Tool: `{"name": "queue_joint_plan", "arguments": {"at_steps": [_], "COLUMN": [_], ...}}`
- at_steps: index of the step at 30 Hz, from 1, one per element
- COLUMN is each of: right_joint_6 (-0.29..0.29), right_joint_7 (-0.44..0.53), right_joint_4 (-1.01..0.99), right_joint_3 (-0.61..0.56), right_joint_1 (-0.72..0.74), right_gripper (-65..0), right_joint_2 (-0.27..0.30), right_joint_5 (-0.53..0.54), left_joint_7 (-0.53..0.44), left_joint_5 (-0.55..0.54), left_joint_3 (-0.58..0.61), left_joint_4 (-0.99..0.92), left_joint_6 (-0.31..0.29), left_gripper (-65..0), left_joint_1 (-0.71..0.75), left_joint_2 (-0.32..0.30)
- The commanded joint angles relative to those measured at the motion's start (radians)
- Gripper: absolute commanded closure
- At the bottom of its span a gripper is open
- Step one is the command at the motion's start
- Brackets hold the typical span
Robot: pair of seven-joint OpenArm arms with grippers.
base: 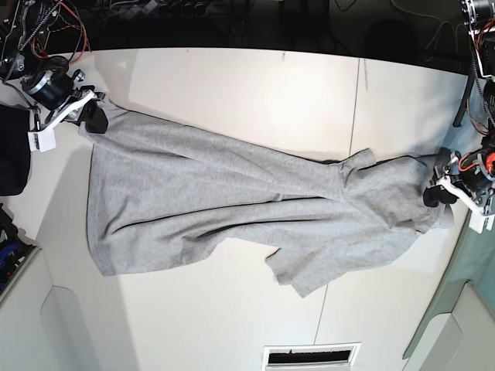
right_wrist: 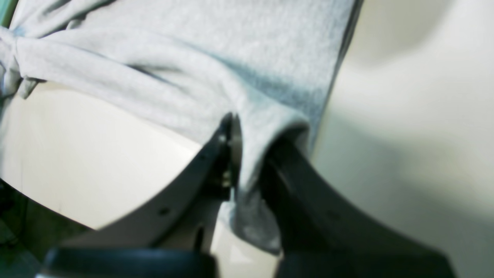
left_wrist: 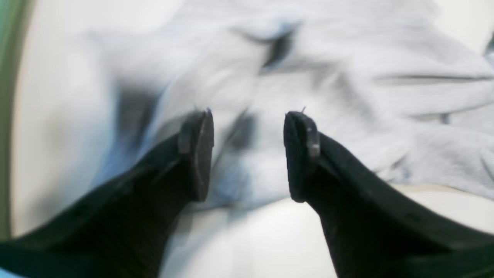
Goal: Layout the t-shirt on the table in an organized manner, then fold the t-shirt properly
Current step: 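Hold the shirt end with the right gripper, regrasp fabric with the left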
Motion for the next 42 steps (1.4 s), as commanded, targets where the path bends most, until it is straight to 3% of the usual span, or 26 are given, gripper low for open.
{"name": "queue_joint_plan", "arguments": {"at_steps": [1, 7, 9, 13, 20, 26, 31, 38, 41, 42], "right_joint_6": [0.003, 0.003, 0.003, 0.003, 0.003, 0.003, 0.003, 0.003, 0.003, 0.002], "right_joint_7": [0.020, 0.031, 0.031, 0.030, 0.030, 0.031, 0.030, 0.031, 0.031, 0.031], "right_joint_4": [0.016, 0.016, 0.016, 0.016, 0.016, 0.016, 0.016, 0.016, 0.016, 0.016], "right_joint_3": [0.007, 0.007, 0.007, 0.007, 0.006, 0.006, 0.006, 0.006, 0.006, 0.006], "right_joint_1": [0.008, 0.008, 0.008, 0.010, 0.010, 0.010, 0.010, 0.010, 0.010, 0.010], "right_gripper": [0.0, 0.0, 0.0, 0.0, 0.0, 0.0, 0.0, 0.0, 0.0, 0.0], "right_joint_2": [0.013, 0.013, 0.013, 0.005, 0.002, 0.002, 0.002, 0.002, 0.002, 0.002], "right_joint_5": [0.016, 0.016, 0.018, 0.019, 0.019, 0.019, 0.019, 0.020, 0.019, 0.019], "left_joint_7": [-0.013, -0.095, -0.114, -0.161, -0.161, -0.074, -0.056, -0.058, -0.073, -0.082], "left_joint_5": [-0.016, 0.024, 0.058, 0.059, 0.058, -0.027, -0.111, -0.115, -0.118, -0.118], "left_joint_3": [-0.019, -0.032, -0.032, -0.032, -0.032, -0.032, -0.032, -0.032, -0.032, -0.032], "left_joint_4": [0.014, 0.013, -0.002, -0.082, -0.160, -0.157, -0.150, -0.149, -0.149, -0.149], "left_joint_6": [-0.008, -0.006, 0.023, 0.026, 0.014, -0.132, -0.178, -0.178, -0.178, -0.178], "left_gripper": [-32.0, -32.0, -32.0, -32.0, -32.0, -31.8, -31.3, -15.0, 0.0, 0.0], "left_joint_1": [0.004, 0.080, 0.078, 0.056, 0.018, 0.018, 0.018, 0.018, 0.018, 0.018], "left_joint_2": [-0.017, 0.005, 0.028, 0.053, 0.066, 0.074, 0.074, 0.074, 0.074, 0.074]}}
